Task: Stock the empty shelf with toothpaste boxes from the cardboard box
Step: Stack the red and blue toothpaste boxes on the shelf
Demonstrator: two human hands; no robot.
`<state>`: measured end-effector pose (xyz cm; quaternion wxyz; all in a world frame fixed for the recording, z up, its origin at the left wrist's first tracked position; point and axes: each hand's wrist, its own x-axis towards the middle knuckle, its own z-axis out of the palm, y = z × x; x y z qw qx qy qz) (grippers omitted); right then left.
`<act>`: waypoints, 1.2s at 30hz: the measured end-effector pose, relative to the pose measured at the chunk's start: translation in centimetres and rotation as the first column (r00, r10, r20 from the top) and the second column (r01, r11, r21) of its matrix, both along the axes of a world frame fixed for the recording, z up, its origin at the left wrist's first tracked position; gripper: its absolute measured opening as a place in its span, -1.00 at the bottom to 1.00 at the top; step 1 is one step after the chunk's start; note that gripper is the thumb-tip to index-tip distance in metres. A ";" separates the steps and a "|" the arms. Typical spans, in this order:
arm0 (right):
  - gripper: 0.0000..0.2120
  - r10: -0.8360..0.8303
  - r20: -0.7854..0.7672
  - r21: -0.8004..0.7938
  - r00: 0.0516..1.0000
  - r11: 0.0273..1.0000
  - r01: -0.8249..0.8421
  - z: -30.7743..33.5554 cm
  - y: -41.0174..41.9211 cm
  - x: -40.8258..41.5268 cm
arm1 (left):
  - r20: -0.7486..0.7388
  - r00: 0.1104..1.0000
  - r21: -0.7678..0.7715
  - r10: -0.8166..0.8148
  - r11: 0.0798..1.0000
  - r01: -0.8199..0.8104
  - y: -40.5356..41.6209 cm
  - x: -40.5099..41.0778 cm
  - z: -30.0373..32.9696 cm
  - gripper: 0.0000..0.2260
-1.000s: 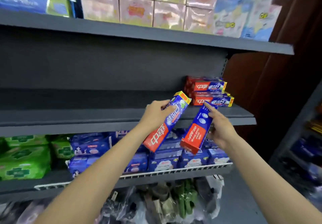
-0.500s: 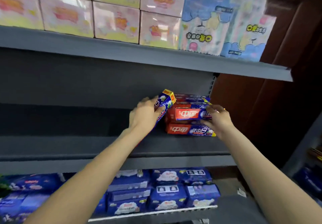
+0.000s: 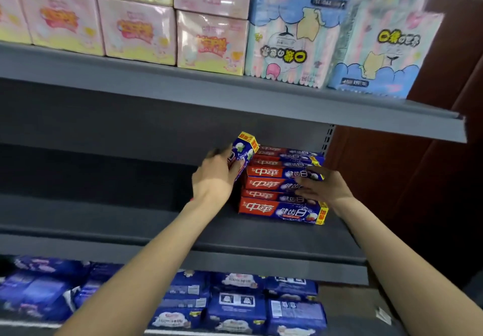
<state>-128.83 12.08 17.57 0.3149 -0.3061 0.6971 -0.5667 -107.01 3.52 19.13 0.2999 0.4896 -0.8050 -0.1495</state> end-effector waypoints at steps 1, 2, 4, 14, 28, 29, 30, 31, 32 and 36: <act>-0.43 0.013 0.018 -0.026 1.000 1.000 -0.013 0.0 0.0 -0.1 | -0.002 1.000 -0.013 -0.009 1.000 0.009 0.0 0.0 -0.1 -0.58; -0.43 0.015 0.022 -0.041 1.000 0.999 -0.014 -0.1 0.0 -0.2 | 0.004 1.000 -0.024 -0.029 0.999 0.030 0.0 0.0 -0.1 -0.57; -0.48 -0.017 -0.046 -0.033 0.999 0.999 0.015 -0.5 -0.4 -0.2 | 0.030 0.995 -0.029 -0.095 0.995 0.096 0.3 0.1 0.0 -0.55; -0.48 -0.031 -0.437 0.145 0.899 0.984 0.104 -0.4 0.4 -0.1 | 0.118 0.945 0.027 -0.304 0.953 0.303 1.2 -0.9 0.1 -0.52; -0.65 0.046 -0.315 -0.158 0.948 0.982 -0.100 0.1 4.3 1.6 | 0.162 0.883 -0.017 -0.441 0.893 0.450 1.0 -3.1 0.5 -0.40; -0.65 0.010 -0.271 -0.185 0.962 0.981 -0.063 -0.3 4.5 1.3 | 0.205 0.902 -0.040 -0.380 0.918 0.395 0.6 -2.6 0.5 -0.38; -0.66 -0.019 -0.228 -0.212 0.974 0.977 -0.031 -0.6 4.8 1.0 | 0.221 0.919 -0.040 -0.325 0.939 0.342 0.2 -2.1 0.2 -0.37; -0.69 -0.039 -0.195 -0.234 0.980 0.972 -0.008 -0.9 5.0 0.6 | 0.198 0.936 -0.016 -0.291 0.954 0.300 -0.2 -1.6 -0.1 -0.38; -0.72 -0.052 -0.178 -0.246 0.983 0.969 0.006 -1.2 5.1 0.3 | 0.141 0.949 0.030 -0.283 0.959 0.282 -0.4 -1.4 -0.6 -0.40; -0.62 -0.130 -0.199 -0.249 0.971 0.965 0.079 -2.0 5.2 0.2 | -0.112 0.948 0.148 -0.299 0.938 0.314 0.0 -2.1 -2.4 -0.45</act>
